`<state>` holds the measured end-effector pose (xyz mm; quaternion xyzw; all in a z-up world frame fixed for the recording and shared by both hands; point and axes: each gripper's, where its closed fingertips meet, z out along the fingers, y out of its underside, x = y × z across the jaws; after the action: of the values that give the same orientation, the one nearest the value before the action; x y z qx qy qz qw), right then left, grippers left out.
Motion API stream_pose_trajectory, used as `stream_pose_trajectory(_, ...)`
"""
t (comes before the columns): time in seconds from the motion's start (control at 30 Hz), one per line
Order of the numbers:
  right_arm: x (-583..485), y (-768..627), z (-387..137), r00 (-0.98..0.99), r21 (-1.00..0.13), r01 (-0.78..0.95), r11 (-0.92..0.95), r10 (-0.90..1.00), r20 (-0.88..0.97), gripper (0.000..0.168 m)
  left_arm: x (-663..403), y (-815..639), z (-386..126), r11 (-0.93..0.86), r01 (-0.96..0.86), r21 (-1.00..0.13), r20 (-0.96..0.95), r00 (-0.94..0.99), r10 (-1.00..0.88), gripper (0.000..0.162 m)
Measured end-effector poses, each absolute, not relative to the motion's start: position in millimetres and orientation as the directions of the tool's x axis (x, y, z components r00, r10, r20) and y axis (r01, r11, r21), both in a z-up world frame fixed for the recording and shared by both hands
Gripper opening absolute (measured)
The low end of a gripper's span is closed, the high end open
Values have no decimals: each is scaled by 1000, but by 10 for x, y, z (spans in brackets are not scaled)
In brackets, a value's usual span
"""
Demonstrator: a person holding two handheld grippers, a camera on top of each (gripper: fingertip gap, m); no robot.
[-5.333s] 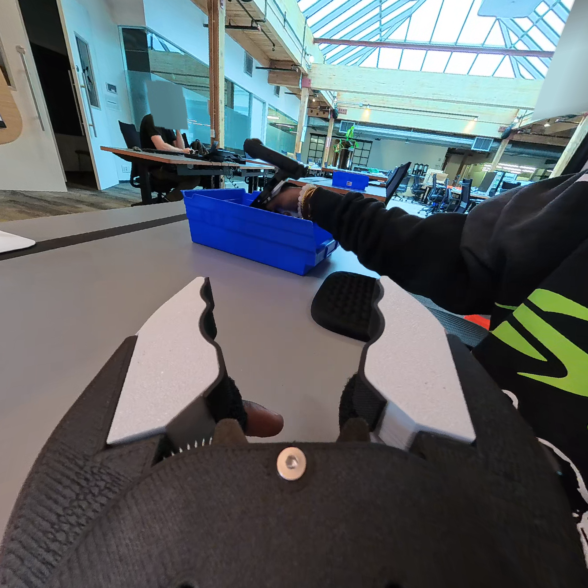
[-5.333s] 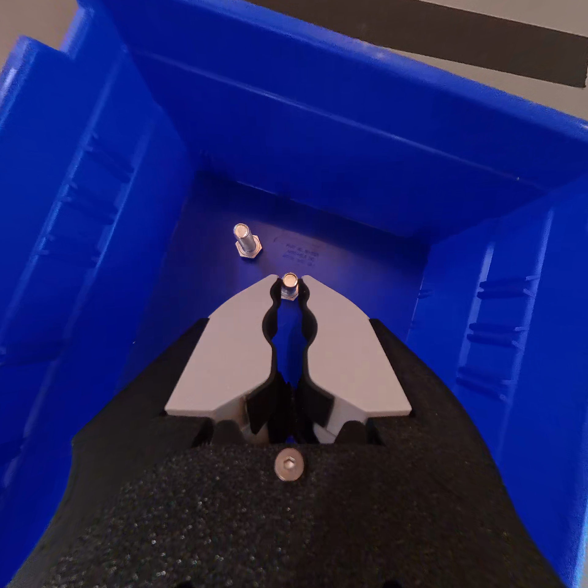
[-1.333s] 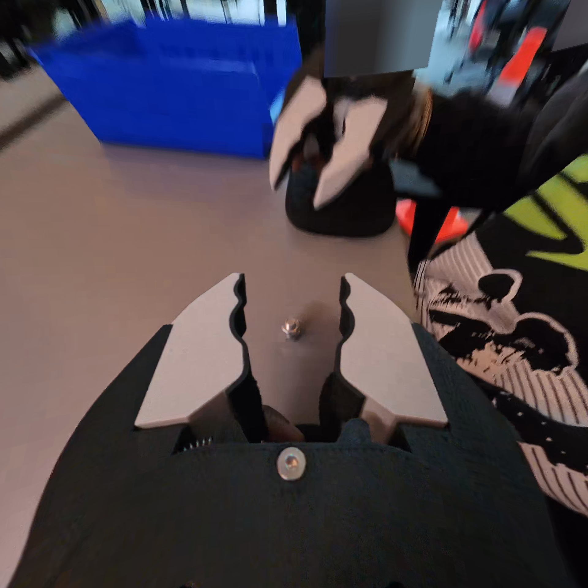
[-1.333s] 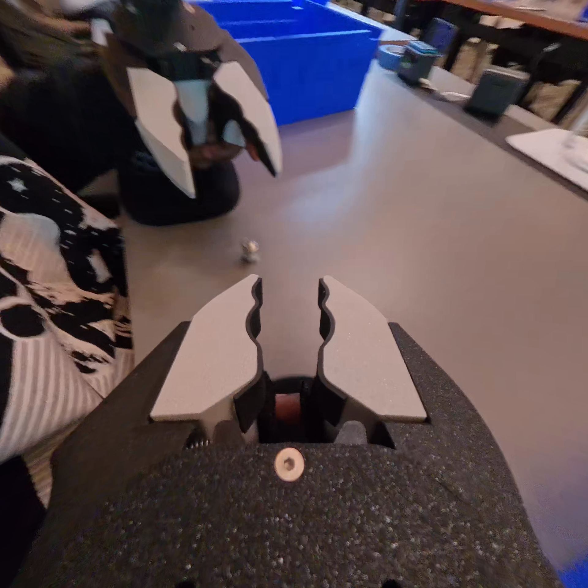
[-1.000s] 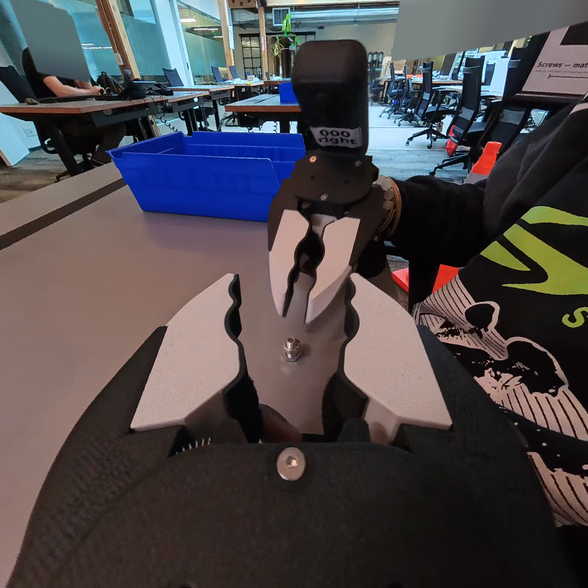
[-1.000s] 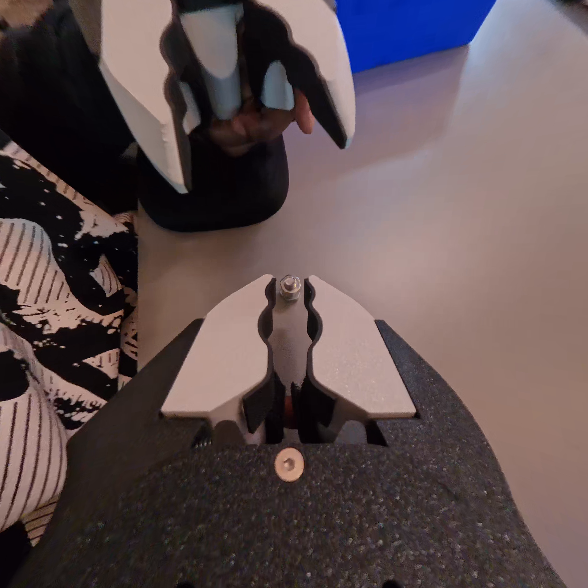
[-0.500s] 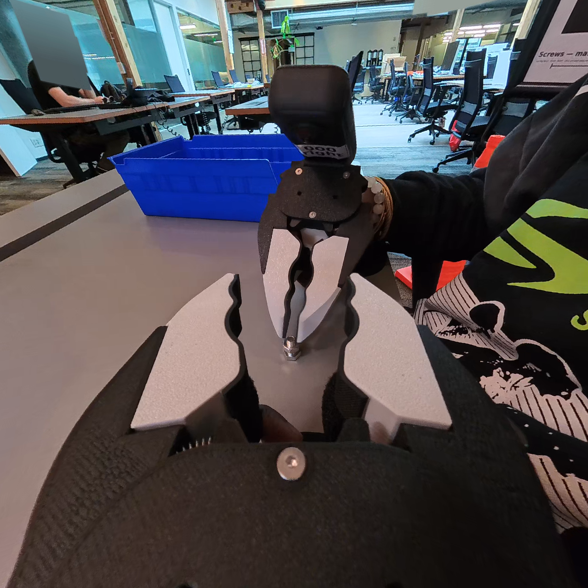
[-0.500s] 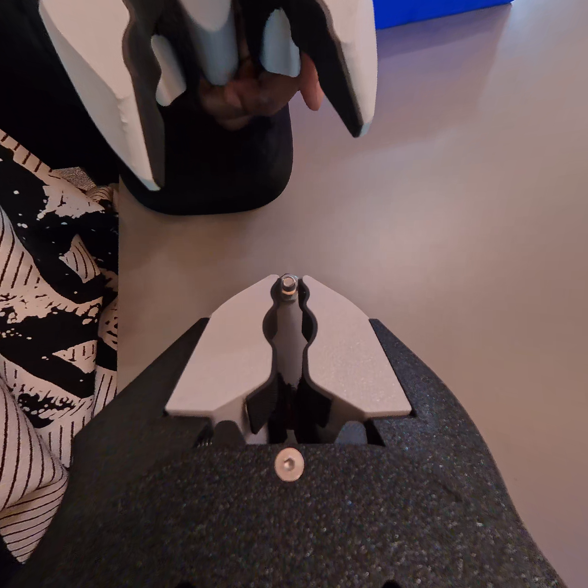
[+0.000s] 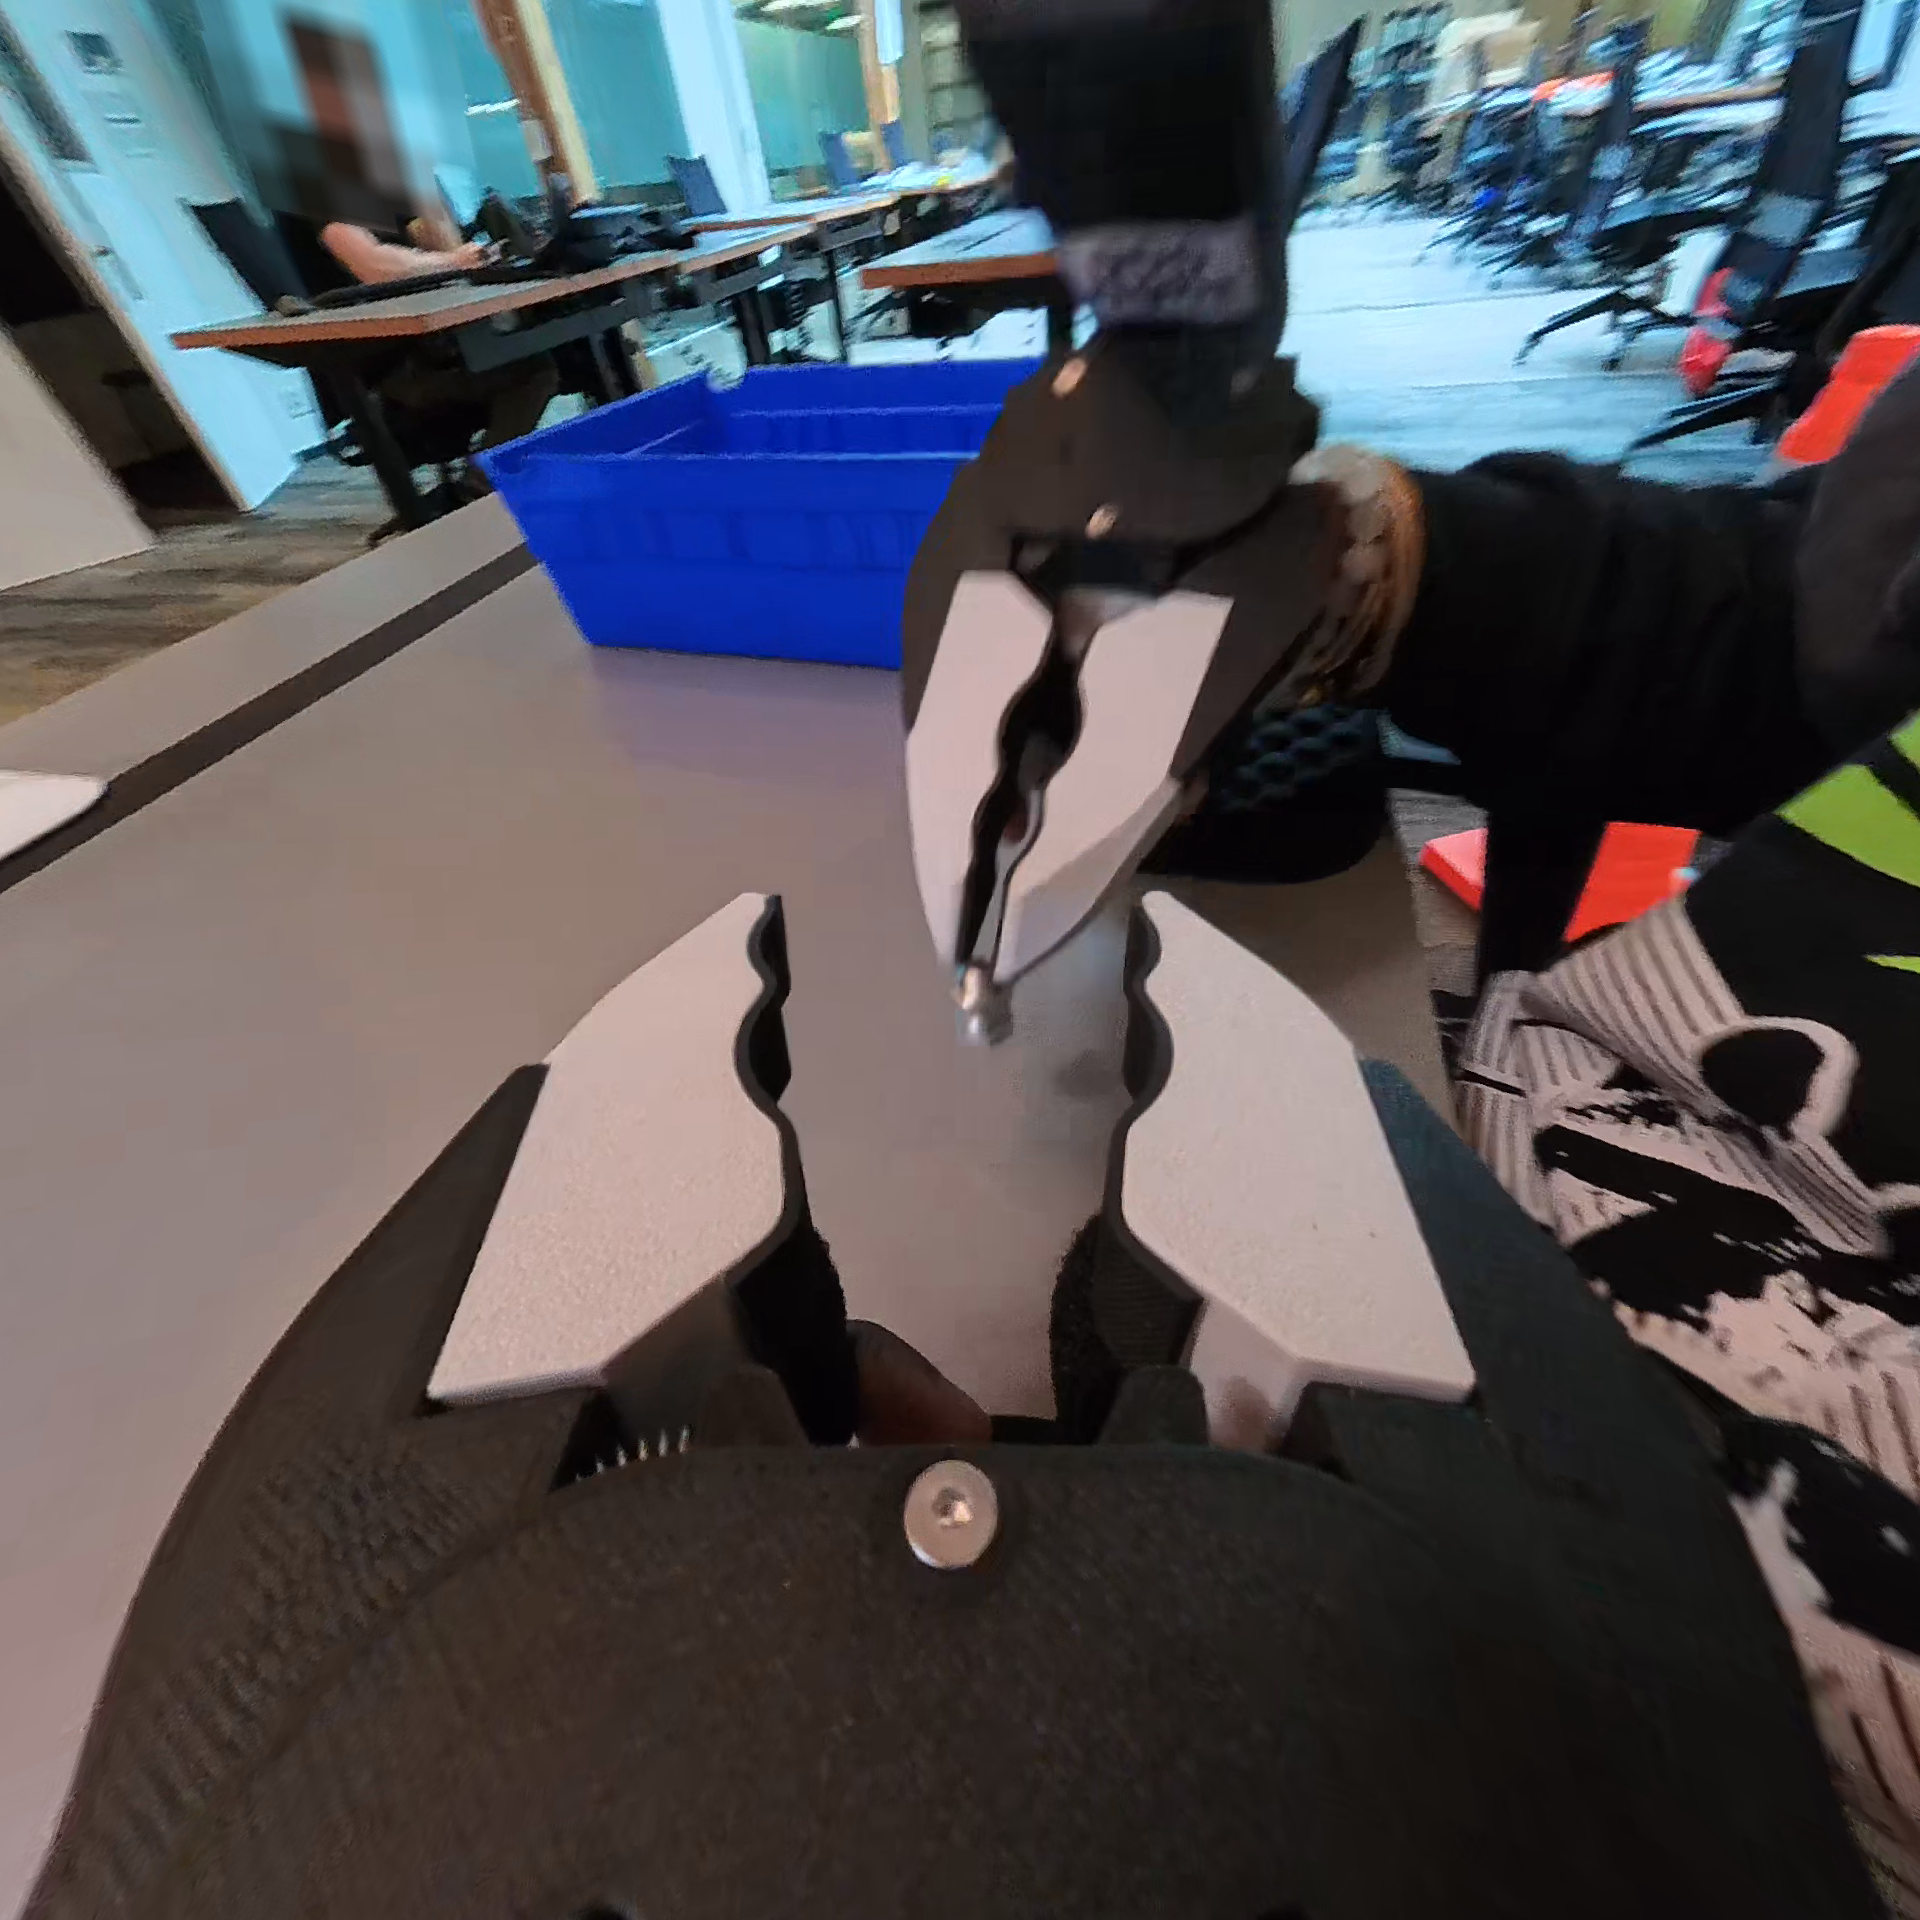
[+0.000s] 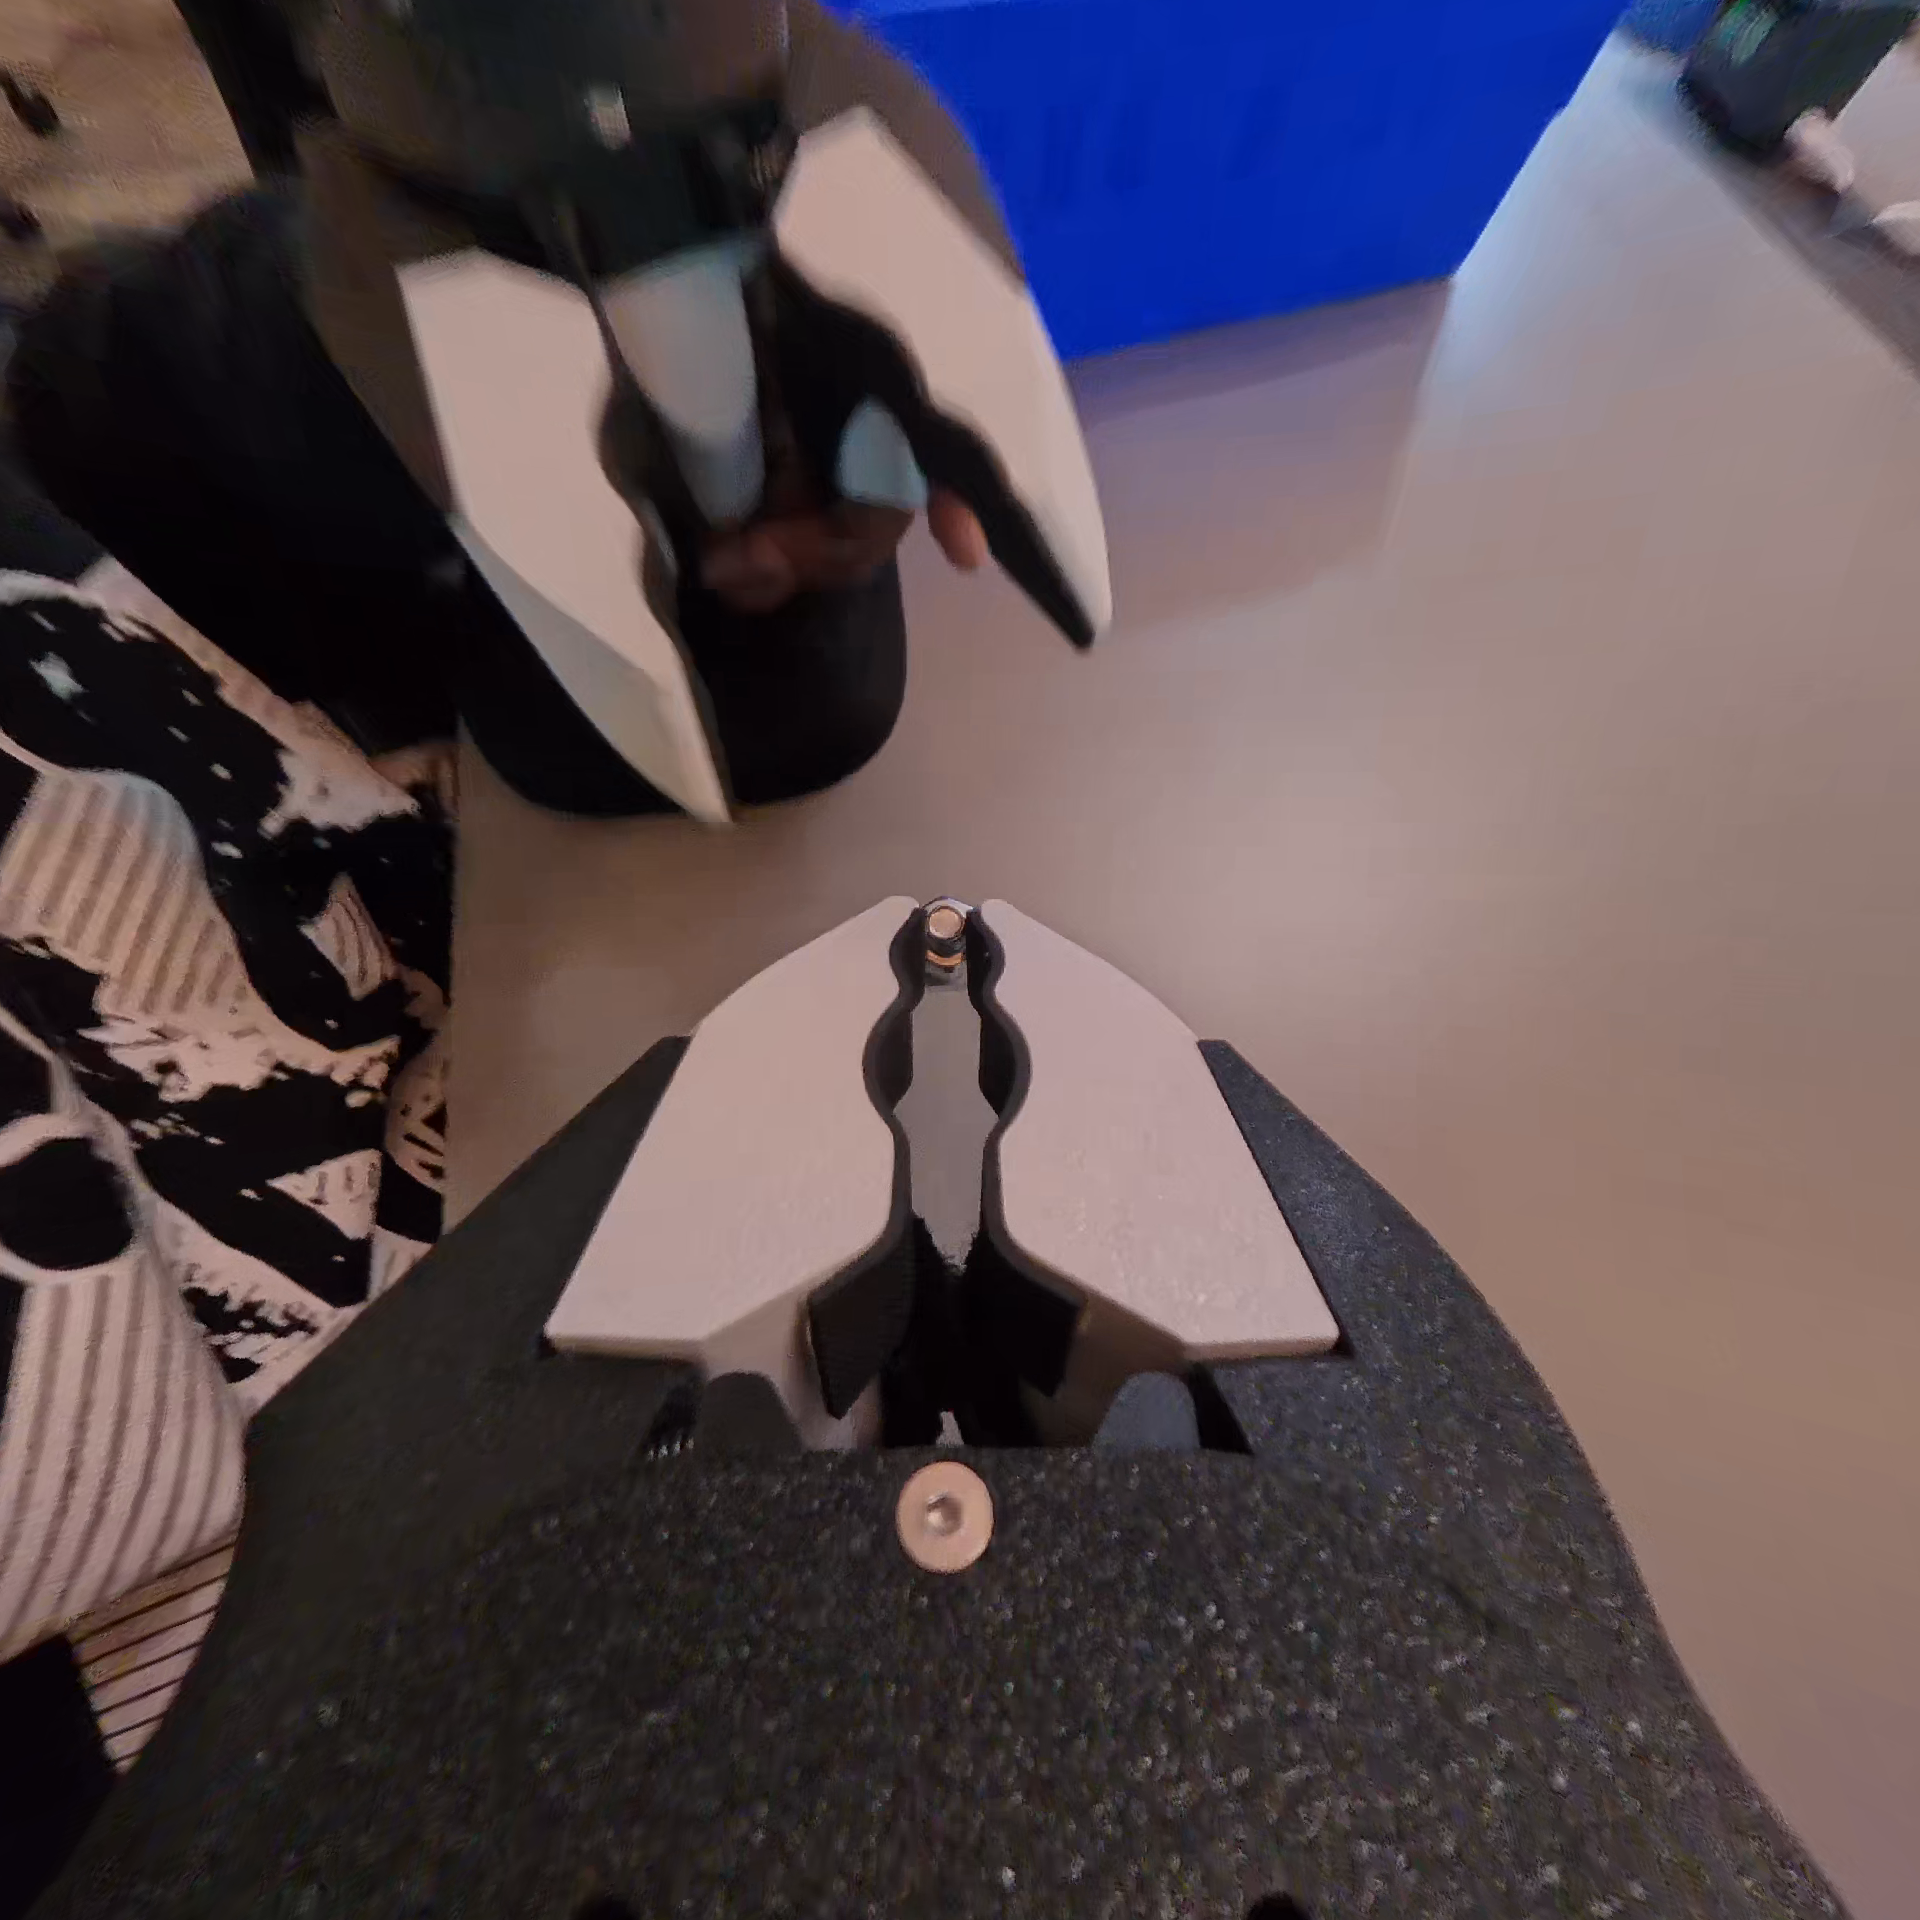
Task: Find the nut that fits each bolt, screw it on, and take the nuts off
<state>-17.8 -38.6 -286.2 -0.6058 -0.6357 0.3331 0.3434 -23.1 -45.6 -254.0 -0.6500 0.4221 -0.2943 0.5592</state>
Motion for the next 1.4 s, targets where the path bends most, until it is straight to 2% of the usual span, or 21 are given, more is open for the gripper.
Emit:
stream_pose_trajectory(0.13, -117, -371, -2346, -17, -903, 429, 21, 1000, 15, 7, -148, -318, -2567, -59, -252, -966, -100, 575, -812, 60)
stream_pose_trajectory(0.27, -87, -367, -2102, 9, -918, 397, 7, 1000, 12, 7, -32, -269, -2419, -18, -158, -987, -88, 633, -769, 46)
stream_pose_trajectory(0.37, -100, -356, -2085, 38, -919, 395, -6, 999, 10, 7, -31, -235, -2405, 1, -154, -988, -104, 665, -739, 39)
stream_pose_trajectory(0.63, -161, -435, -2087, -4, -930, 368, 6, 1000, 5, 7, 75, -345, -2379, -1, -102, -995, -60, 592, -804, 24)
stream_pose_trajectory(0.87, -182, -454, -2091, -20, -928, 372, 7, 1000, -1, 7, 59, -336, -2383, -12, -90, -996, -44, 592, -805, 16)
stream_pose_trajectory(1.1, -183, -484, -2061, -34, -939, 343, 5, 999, -7, 8, 67, -370, -2370, -5, -81, -997, -42, 569, -821, 15)
stream_pose_trajectory(1.13, -183, -491, -2043, -36, -948, 320, 3, 999, -9, 15, 70, -388, -2354, -1, -69, -998, -38, 557, -830, 15)
stream_pose_trajectory(1.23, -197, -492, -1988, -18, -975, 219, -36, 999, -40, 51, 84, -449, -2306, -6, -15, -1000, -2, 507, -862, 15)
stream_pose_trajectory(1.3, -248, -503, -2001, -2, -986, 154, -64, 998, -65, 60, 99, -492, -2280, -17, 17, -1000, 23, 471, -882, 15)
stream_pose_trajectory(1.4, -333, -504, -2059, 21, -990, 117, -81, 997, -80, 62, 131, -540, -2281, -21, 23, -1000, 29, 435, -900, 15)
